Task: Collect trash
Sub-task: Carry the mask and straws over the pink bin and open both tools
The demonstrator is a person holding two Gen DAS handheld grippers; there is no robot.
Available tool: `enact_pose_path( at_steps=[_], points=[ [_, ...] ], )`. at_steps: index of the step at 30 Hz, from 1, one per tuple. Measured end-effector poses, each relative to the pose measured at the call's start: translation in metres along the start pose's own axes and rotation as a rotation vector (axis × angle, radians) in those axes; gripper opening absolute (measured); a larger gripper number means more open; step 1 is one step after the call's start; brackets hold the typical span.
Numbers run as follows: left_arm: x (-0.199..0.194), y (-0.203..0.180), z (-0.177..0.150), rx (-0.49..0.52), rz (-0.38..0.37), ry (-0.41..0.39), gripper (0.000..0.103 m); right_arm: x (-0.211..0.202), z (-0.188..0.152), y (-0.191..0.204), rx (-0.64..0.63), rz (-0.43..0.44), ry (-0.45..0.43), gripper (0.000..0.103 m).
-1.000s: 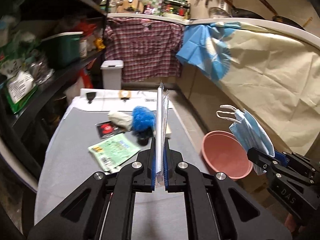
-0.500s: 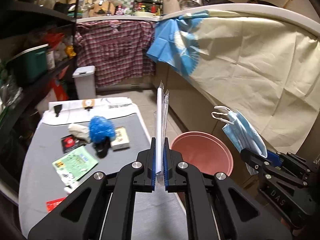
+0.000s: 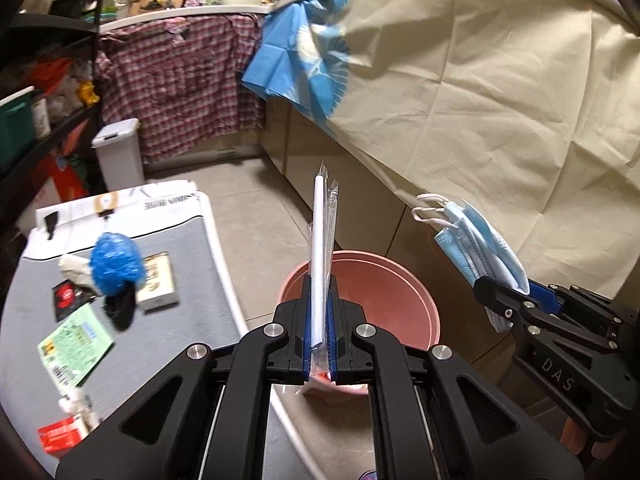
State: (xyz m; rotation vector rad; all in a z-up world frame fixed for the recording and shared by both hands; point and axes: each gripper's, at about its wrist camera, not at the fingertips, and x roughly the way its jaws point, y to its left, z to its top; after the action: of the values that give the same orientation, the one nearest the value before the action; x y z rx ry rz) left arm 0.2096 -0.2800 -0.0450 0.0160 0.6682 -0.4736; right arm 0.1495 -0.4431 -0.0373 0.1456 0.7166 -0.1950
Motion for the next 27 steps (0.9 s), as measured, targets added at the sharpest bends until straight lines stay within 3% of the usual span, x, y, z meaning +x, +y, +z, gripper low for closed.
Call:
enact_pose_path(
  at_steps=[10, 21, 22, 24, 25, 27],
  points=[
    [0.069, -0.024, 0.011, 0.041, -0.029, 0.049, 0.006, 0.057, 0.01, -0.027, 0.025, -0.027, 0.052, 0.026],
    [0.127, -0.028, 0.0, 0.024, -0.055, 0.143, 0.007, 0.112, 0.003, -0.045, 0.082, -0.041, 0.124, 0.029],
    [0.13, -0.027, 0.0, 0.013, -0.049, 0.157, 0.013, 0.115, 0.001, -0.047, 0.091, -0.041, 0.125, 0.032],
    [0.139, -0.023, -0.001, -0.01, -0.049, 0.19, 0.037, 0.121, -0.001, -0.049, 0.114, -0.031, 0.136, 0.046],
    [0.141, -0.022, -0.002, -0.013, -0.041, 0.197, 0.056, 0.122, -0.002, -0.049, 0.122, -0.034, 0.139, 0.053],
    [0.144, -0.02, -0.004, -0.011, -0.006, 0.203, 0.061, 0.125, -0.005, -0.051, 0.139, -0.044, 0.14, 0.06]
  ],
)
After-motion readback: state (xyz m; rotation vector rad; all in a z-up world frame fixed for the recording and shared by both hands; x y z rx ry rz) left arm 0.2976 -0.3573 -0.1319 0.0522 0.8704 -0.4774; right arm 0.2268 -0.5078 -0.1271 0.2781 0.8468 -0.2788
